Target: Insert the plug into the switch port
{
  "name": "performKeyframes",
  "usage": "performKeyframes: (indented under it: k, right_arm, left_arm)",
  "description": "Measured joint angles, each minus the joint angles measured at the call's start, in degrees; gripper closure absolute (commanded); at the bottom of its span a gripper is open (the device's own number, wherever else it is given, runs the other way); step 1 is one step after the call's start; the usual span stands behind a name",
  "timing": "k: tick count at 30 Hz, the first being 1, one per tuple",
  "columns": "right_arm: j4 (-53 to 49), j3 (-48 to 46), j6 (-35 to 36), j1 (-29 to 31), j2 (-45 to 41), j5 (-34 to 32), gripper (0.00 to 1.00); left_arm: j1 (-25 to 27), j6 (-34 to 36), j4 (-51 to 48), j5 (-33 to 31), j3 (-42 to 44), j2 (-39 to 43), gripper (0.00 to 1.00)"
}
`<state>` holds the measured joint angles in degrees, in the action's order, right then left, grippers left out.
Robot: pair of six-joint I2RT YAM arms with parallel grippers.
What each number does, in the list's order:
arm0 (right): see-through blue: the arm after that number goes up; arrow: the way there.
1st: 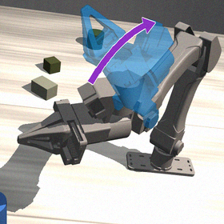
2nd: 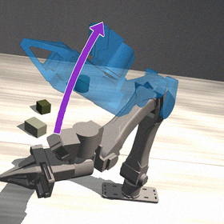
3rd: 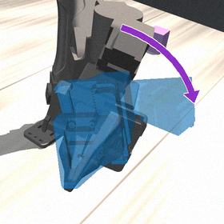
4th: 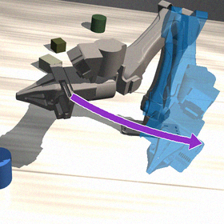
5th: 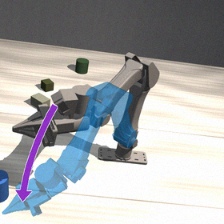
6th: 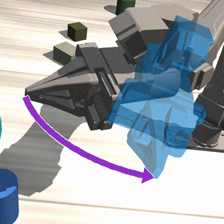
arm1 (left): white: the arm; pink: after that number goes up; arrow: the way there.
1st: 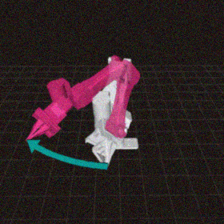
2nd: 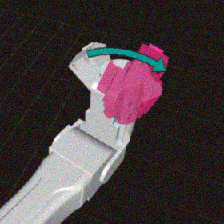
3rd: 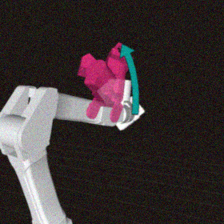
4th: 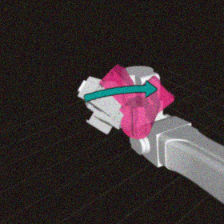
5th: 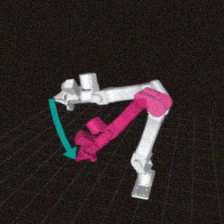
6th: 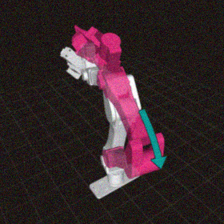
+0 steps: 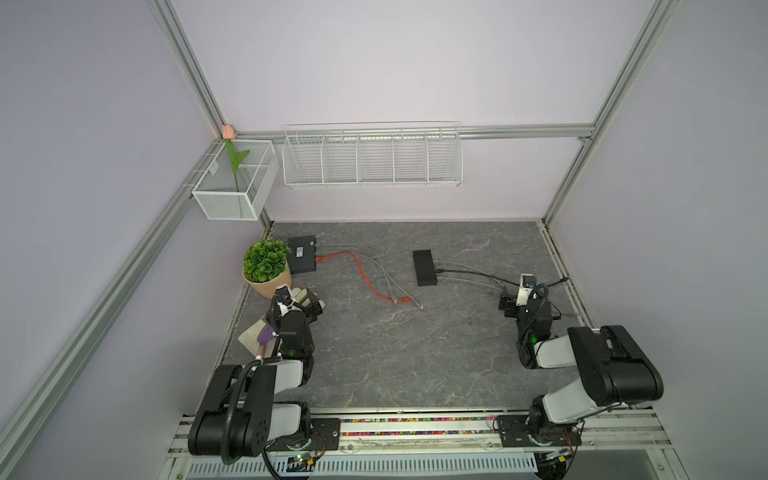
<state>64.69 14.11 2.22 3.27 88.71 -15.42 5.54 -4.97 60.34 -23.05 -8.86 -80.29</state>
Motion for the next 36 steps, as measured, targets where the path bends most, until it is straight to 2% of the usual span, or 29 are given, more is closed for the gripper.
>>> performKeyframes:
  k: [5, 9, 13, 15, 18, 24, 30, 36]
  right_arm:
    - [-0.15, 0.09, 0.17, 0.0, 0.0, 0.07, 0.11]
    - [0.48, -0.22, 0.85, 0.5, 0.0, 0.33, 0.11]
    - [7.48, -4.13, 1.31, 1.38, 1.2, -0.26, 0.11]
    - [7.67, -4.31, 1.68, 1.77, 2.32, -0.85, 0.11]
    - [2.51, -1.18, 2.14, 2.12, 1.46, -0.74, 0.11]
    - [-5.05, 5.51, 2.05, 0.66, 0.63, 0.5, 0.11]
    - [-10.99, 6.51, 0.72, -1.2, 0.63, 1.99, 0.11]
    - [-12.48, 6.58, -0.79, -1.68, 0.63, 1.07, 0.11]
  left_arm:
    - [0.09, 2.95, 9.44, 3.96, 0.11, -11.26, 0.02]
    - [0.2, 4.76, 13.68, 6.67, 0.17, -11.5, 0.02]
    - [0.22, 6.19, 16.33, 9.51, 1.2, -11.23, 0.01]
    - [0.22, 7.41, 16.48, 11.89, 1.14, -11.41, 0.01]
    - [0.55, 8.35, 11.37, 13.73, -1.27, -10.25, 0.02]
    - [-1.66, 6.23, -2.38, 13.66, -13.35, -9.14, 0.02]
    - [-3.3, 4.33, -7.85, 13.75, -14.08, -8.85, 0.02]
    - [-3.34, 3.93, -9.29, 13.49, -14.08, -8.85, 0.02]
